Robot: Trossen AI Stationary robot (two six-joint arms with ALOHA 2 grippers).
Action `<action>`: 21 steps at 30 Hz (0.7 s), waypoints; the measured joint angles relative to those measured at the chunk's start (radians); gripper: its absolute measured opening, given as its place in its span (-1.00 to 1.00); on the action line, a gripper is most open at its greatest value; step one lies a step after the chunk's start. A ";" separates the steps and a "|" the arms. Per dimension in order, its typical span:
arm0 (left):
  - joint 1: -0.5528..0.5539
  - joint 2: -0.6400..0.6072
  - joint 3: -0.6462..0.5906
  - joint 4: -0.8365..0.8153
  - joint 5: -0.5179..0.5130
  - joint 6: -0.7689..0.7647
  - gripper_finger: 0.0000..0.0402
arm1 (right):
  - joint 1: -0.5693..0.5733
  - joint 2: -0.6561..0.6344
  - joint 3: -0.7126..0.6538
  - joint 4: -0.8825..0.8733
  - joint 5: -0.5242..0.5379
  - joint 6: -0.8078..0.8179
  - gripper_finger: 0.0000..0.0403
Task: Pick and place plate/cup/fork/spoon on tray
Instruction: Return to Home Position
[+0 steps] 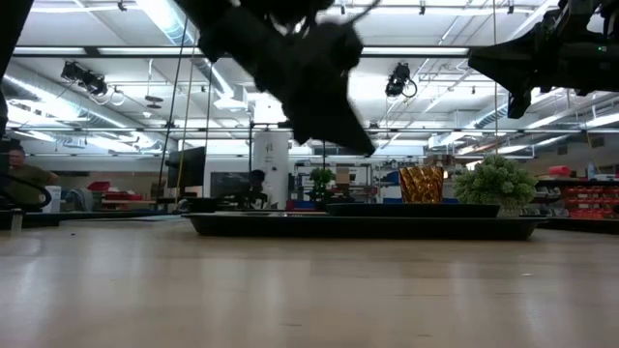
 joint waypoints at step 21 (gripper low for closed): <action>-0.060 -0.015 0.040 0.355 -0.075 -0.157 -0.74 | 0.000 0.000 0.000 0.000 0.000 0.000 -0.66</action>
